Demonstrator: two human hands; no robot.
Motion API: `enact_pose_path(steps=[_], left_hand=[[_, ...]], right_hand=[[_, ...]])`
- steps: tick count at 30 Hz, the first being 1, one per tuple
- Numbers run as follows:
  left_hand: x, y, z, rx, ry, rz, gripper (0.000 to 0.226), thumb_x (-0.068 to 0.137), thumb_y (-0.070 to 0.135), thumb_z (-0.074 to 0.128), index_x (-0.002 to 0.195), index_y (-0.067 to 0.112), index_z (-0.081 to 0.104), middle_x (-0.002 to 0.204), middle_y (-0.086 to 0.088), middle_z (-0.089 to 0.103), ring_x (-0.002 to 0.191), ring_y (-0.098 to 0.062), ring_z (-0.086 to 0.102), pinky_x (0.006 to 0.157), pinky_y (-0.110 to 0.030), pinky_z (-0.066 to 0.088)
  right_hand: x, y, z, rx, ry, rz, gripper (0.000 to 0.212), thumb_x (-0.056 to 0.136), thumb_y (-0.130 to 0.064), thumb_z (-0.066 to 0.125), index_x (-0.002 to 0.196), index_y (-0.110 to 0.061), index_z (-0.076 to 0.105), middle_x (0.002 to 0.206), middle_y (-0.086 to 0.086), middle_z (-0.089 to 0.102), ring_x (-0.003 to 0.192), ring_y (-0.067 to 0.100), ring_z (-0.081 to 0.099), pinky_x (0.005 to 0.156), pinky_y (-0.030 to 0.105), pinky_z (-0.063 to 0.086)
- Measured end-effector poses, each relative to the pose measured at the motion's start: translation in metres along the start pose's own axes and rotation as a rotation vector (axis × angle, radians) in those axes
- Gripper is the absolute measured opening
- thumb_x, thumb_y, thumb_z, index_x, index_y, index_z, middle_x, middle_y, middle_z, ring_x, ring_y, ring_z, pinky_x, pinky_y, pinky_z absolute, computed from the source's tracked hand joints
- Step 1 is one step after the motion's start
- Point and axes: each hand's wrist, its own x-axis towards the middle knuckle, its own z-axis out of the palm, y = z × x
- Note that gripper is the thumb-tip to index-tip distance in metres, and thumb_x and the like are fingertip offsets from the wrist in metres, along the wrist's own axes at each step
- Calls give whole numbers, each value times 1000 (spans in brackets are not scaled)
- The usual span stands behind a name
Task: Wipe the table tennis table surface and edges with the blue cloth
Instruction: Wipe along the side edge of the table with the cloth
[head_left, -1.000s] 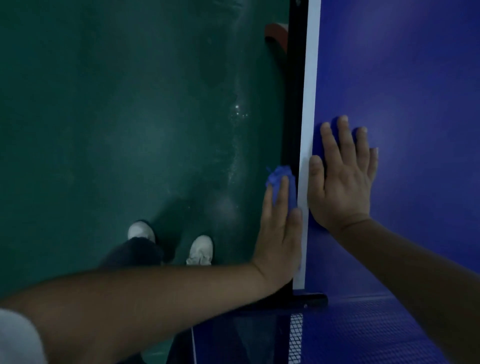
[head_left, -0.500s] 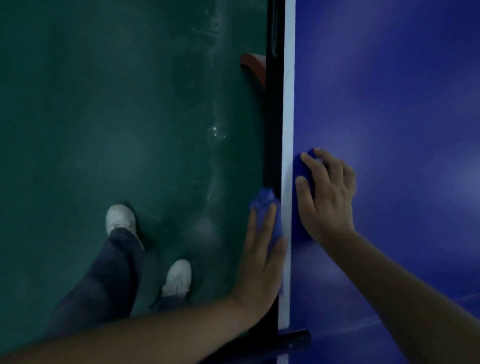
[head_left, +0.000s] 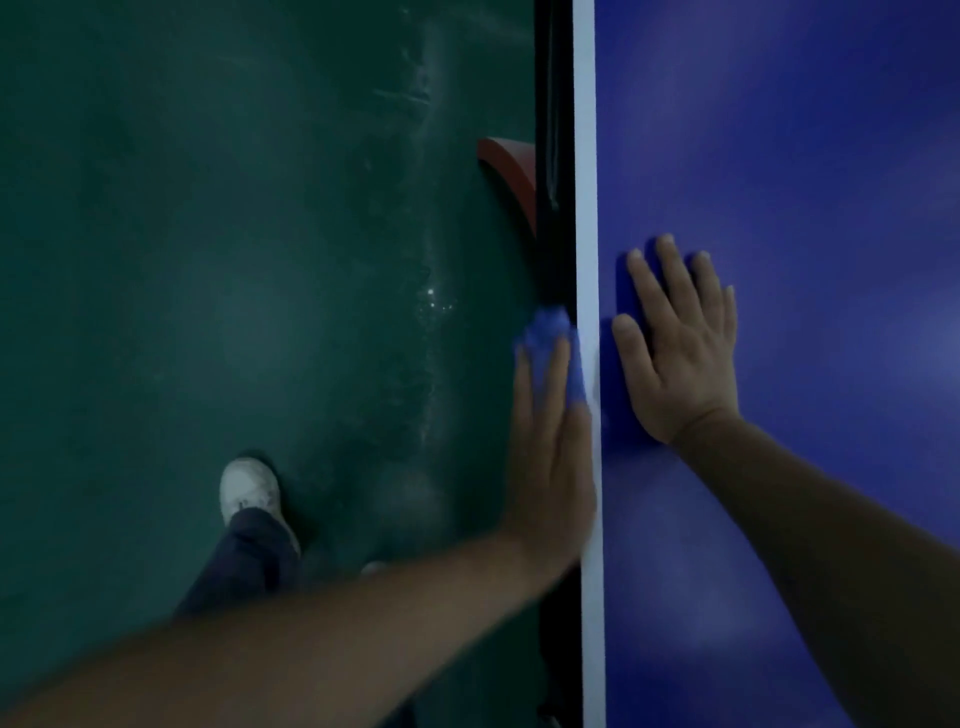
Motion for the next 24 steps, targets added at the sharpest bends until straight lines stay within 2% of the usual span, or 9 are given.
enact_pose_path(steps=[3,4,9,11,14,16,19,21,24], left_hand=[[-74,-8,-6,15,-133,-184,57,105,44,25,155,55,-2,166,22,-14,153,-5,-14,125,-52,3],[-74,-9,-7,53,-149,-234,57,104,48,25,153,58,-4,165,23,-17,152,-3,-15,125,-52,3],[55,-2,-5,59,-59,-66,55,107,21,33,160,19,17,170,7,3,156,-14,-5,127,-33,2],[123,1,-7,84,-18,-10,54,108,20,35,159,13,21,169,-4,9,156,-17,0,123,-21,3],[178,11,-10,65,22,-26,53,108,21,39,159,17,24,169,-8,9,155,-15,5,114,-8,9],[169,13,-11,78,25,-15,54,109,20,40,159,18,23,169,-6,9,155,-13,4,119,-15,10],[91,2,-11,95,-40,2,57,108,19,40,160,17,18,170,2,4,156,-13,-4,125,-26,4],[23,-2,-11,88,-115,-52,61,107,29,38,161,33,8,169,13,-7,154,-7,-9,121,-16,1],[-23,5,-12,55,-166,-253,61,103,47,34,145,70,-5,159,33,-21,149,8,-14,112,-1,-1]], right_hand=[[-1,1,1,13,12,-9,59,103,-51,23,159,-33,21,167,-7,14,155,26,4,123,55,5],[-2,1,2,19,16,-12,58,103,-50,24,159,-33,21,167,-7,14,155,26,5,123,55,5],[0,4,4,26,39,-29,58,103,-50,25,158,-32,23,167,-7,14,155,27,7,123,55,6],[0,5,4,23,42,-31,58,103,-50,24,158,-32,22,167,-7,13,155,27,7,123,55,6],[0,5,4,20,37,-26,58,103,-49,25,158,-30,24,167,-6,14,155,26,6,123,54,5],[0,5,4,16,35,-23,59,103,-48,26,158,-29,24,167,-5,15,155,26,6,123,54,5],[0,4,3,11,33,-28,59,102,-48,27,158,-28,25,167,-4,16,155,27,7,122,56,7],[-1,4,3,16,36,-31,59,103,-48,27,158,-27,26,167,-3,16,155,28,7,123,56,7],[-1,4,3,26,37,-28,59,103,-47,27,158,-25,29,167,-3,18,155,27,7,123,55,6]])
